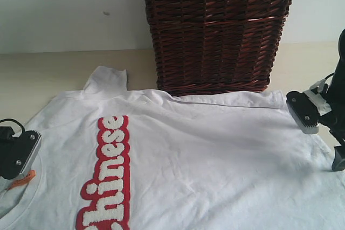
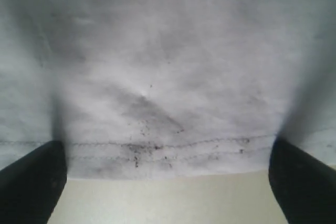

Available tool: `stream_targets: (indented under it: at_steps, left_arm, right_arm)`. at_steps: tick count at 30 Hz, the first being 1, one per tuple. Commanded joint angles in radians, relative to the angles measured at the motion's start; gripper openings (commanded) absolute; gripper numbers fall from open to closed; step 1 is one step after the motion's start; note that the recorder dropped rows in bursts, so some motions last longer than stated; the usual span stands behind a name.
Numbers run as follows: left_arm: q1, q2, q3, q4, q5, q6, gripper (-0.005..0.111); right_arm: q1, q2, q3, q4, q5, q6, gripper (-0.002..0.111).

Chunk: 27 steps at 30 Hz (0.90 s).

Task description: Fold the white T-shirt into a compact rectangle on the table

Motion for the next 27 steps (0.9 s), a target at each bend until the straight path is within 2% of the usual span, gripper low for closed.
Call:
stream_targets:
  at_steps: [1,5,19,27]
  left_arm:
    - [0.004,0.032,0.017,0.007,-0.029,-0.001,0.105]
    - [0.004,0.032,0.017,0.007,-0.029,-0.001,0.105]
    - [0.004,0.032,0.017,0.007,-0.029,-0.001,0.105]
    - [0.004,0.032,0.017,0.007,-0.029,-0.001,0.105]
  right_arm:
    - [0.025,-0.008,-0.005,-0.005,-0.014,-0.01,0.105]
    - [0.055,-0.021,-0.005,-0.005,-0.017,-0.01,0.105]
    - [0.055,-0.013,-0.005,-0.06,0.042,0.054,0.105]
    - [0.013,0.027,-0.005,-0.052,0.05,0.097,0.105]
